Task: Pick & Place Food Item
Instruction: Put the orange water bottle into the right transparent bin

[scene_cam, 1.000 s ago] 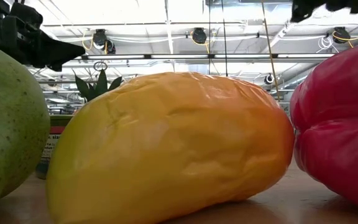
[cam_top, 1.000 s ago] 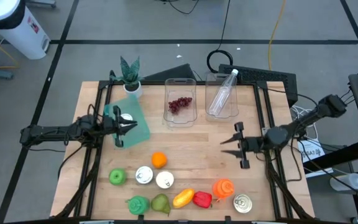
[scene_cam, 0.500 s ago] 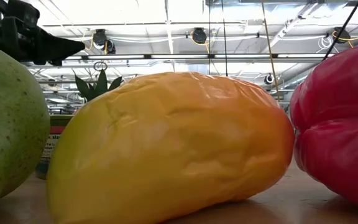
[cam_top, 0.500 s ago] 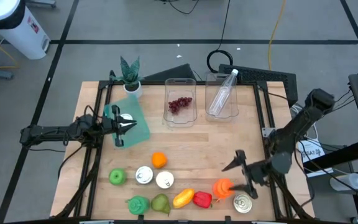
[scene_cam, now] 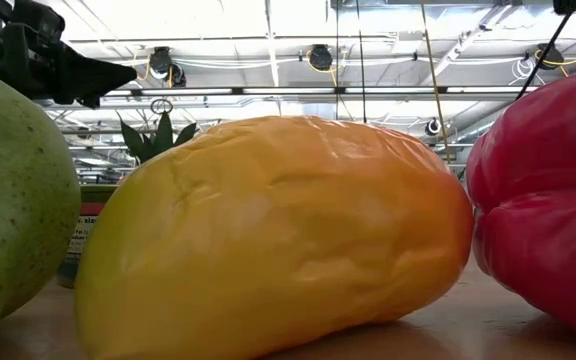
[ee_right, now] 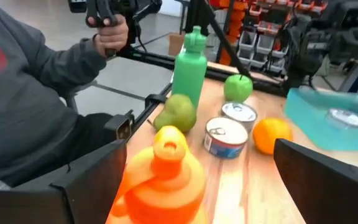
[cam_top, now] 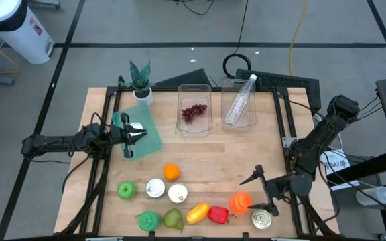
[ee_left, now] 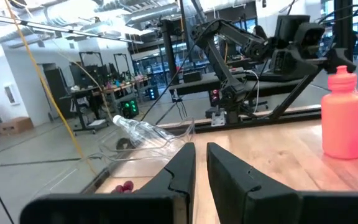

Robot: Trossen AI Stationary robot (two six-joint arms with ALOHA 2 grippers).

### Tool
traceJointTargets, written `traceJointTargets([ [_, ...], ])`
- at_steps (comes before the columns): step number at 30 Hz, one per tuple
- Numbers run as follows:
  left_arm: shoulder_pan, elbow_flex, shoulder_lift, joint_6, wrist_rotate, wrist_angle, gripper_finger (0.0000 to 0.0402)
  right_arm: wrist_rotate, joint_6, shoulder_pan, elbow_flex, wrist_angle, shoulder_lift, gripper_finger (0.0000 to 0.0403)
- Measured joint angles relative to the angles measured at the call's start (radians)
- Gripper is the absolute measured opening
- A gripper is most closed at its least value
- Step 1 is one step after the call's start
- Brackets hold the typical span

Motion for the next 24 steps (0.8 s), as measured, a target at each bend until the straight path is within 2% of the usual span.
traceJointTargets([
  [12,0.0,0.0,0.0,0.036,0.0,-0.001,0.0051,-0.019,-0.011,-0.002,-0.026,0.017,-0.03,0.0392],
  [15,0.0,0.0,0.0,-0.008,-0.012,0.0,0.0051,0.065,0.03,-0.002,-0.026,0.019,-0.03,0.0392],
  [19,0.0,0.0,0.0,-0.071,-0.11,0.0,0.0051,0.192,0.086,-0.003,-0.027,0.02,-0.03,0.0392],
  [24,0.0,0.0,0.0,-0.048,-0.222,0.001,0.0051,0.211,0.087,-0.021,-0.036,0.033,-0.03,0.0392],
])
